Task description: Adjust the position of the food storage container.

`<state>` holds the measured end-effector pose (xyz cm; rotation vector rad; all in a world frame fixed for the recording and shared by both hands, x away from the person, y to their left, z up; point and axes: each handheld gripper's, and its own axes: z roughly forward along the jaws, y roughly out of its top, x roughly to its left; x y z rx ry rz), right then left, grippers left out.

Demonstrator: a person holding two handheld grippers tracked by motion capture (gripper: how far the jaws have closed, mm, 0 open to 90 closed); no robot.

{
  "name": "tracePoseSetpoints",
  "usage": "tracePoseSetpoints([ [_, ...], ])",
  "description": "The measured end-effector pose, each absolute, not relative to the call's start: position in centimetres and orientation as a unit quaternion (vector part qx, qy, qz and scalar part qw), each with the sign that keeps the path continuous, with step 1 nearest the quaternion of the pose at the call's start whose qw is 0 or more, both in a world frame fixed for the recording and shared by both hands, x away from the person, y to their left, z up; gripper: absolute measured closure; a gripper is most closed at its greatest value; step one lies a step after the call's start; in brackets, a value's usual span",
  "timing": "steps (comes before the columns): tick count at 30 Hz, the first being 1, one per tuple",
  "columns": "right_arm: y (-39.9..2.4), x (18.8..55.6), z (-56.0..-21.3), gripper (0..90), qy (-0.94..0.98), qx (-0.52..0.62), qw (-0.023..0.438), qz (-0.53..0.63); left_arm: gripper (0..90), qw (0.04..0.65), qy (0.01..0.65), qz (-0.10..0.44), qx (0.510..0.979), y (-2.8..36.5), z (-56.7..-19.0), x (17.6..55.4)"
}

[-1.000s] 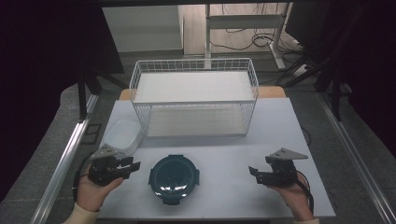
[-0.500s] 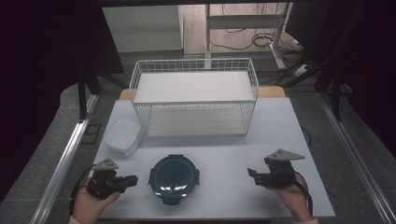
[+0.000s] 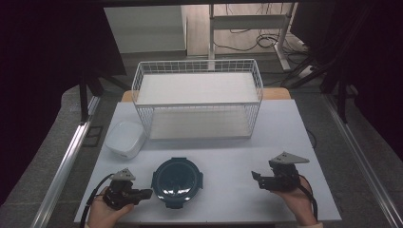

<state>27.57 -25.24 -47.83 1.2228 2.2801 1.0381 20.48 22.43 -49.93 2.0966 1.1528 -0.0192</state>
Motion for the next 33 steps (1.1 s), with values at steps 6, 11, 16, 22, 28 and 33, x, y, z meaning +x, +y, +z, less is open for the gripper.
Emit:
tracePoseSetpoints([
  [6,-25.2,27.6,-47.9,21.4,0.806,0.431,0.175,0.366,88.4,0.360,0.449,-0.010,0.818,21.9,-50.2,20.6],
  [11,-25.0,27.6,-48.1,21.4,0.807,0.431,0.173,0.363,88.7,0.354,0.447,-0.017,0.822,21.5,-50.5,20.7],
  [16,-25.0,27.6,-48.1,21.4,0.807,0.432,0.173,0.363,89.5,0.351,0.450,-0.019,0.821,21.1,-50.7,20.8],
  [22,-25.0,27.6,-48.1,21.4,0.807,0.433,0.173,0.363,89.7,0.355,0.454,-0.024,0.817,21.2,-50.8,21.0],
  [28,-24.9,27.6,-48.2,21.4,0.808,0.432,0.172,0.363,89.8,0.357,0.456,-0.027,0.815,21.0,-50.8,21.2],
  [33,-25.0,27.7,-48.2,21.4,0.807,0.433,0.173,0.362,89.8,0.356,0.454,-0.027,0.816,20.5,-50.7,21.5],
])
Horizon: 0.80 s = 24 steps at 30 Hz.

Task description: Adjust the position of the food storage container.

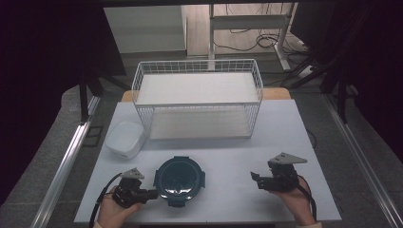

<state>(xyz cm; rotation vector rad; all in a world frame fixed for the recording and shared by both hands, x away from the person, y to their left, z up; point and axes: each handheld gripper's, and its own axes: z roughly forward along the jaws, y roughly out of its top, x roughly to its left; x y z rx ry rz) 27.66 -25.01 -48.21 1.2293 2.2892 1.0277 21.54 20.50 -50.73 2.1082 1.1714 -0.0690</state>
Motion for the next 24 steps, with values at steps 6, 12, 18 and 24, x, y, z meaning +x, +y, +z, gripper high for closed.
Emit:
tracePoseSetpoints([
  [6,-25.1,27.7,-48.2,21.4,0.806,0.434,0.174,0.362,89.8,0.357,0.453,-0.028,0.817,19.9,-50.7,22.1],
  [12,-25.1,27.7,-48.2,21.4,0.806,0.434,0.174,0.362,89.8,0.357,0.452,-0.026,0.817,19.1,-50.7,22.6],
  [18,-25.2,27.7,-48.2,21.4,0.805,0.436,0.174,0.363,89.8,0.354,0.442,-0.027,0.824,18.3,-50.6,23.4],
  [24,-25.2,27.7,-48.2,21.4,0.805,0.435,0.174,0.363,89.8,0.355,0.433,-0.032,0.828,17.2,-50.4,24.3],
])
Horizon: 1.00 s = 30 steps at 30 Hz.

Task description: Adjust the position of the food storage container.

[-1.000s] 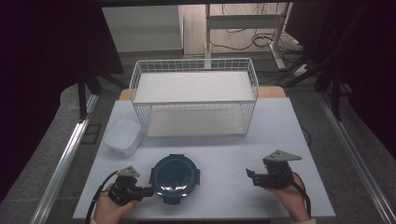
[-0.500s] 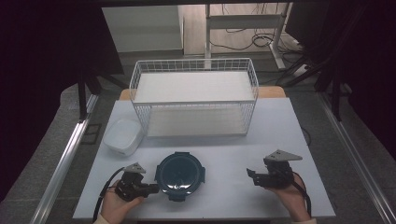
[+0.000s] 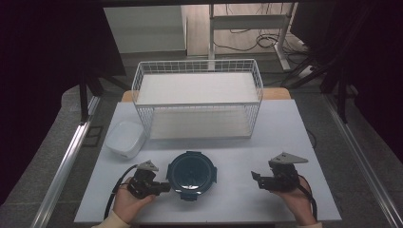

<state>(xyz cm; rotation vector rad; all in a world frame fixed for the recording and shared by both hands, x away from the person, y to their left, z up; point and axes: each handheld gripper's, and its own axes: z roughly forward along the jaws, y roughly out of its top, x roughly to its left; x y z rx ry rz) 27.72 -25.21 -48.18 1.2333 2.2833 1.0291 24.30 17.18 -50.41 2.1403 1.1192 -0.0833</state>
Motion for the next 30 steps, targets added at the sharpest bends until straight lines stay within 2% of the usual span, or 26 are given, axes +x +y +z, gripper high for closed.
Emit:
tracePoseSetpoints([
  [22,-25.2,27.7,-48.2,21.4,0.805,0.435,0.174,0.363,89.7,0.352,0.409,-0.043,0.841,14.1,-50.3,25.9],
  [30,-25.3,27.7,-48.1,21.4,0.804,0.437,0.176,0.363,88.7,0.363,0.408,-0.033,0.837,14.7,-49.9,25.6],
])
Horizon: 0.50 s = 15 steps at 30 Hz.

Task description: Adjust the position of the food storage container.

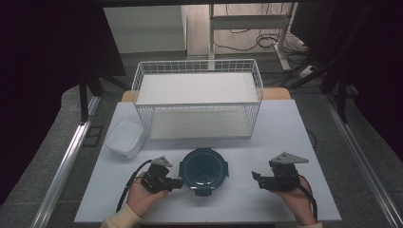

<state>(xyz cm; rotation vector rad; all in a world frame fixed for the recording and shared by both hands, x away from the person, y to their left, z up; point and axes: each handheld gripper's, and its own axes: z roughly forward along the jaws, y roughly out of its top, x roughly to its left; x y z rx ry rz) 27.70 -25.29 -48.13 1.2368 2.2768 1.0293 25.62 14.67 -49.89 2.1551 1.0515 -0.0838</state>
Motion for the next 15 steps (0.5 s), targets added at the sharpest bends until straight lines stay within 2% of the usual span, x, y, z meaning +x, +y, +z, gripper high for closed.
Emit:
tracePoseSetpoints([
  [6,-25.3,27.6,-47.8,21.1,0.800,0.437,0.176,0.372,85.1,0.401,0.429,-0.004,0.809,17.0,-47.4,25.1],
  [7,-25.3,27.6,-47.8,21.1,0.798,0.439,0.176,0.374,81.1,0.405,0.440,0.014,0.801,17.4,-46.7,25.1],
  [11,-25.3,27.6,-47.5,21.1,0.793,0.441,0.175,0.381,45.5,0.412,0.464,0.056,0.782,17.8,-44.8,25.4],
  [13,-25.2,27.5,-47.3,21.1,0.791,0.441,0.175,0.386,35.6,0.422,0.468,0.056,0.774,17.8,-44.1,25.7],
  [15,-25.1,27.5,-47.0,21.1,0.790,0.438,0.171,0.393,30.1,0.433,0.470,0.055,0.767,17.7,-44.0,25.8],
])
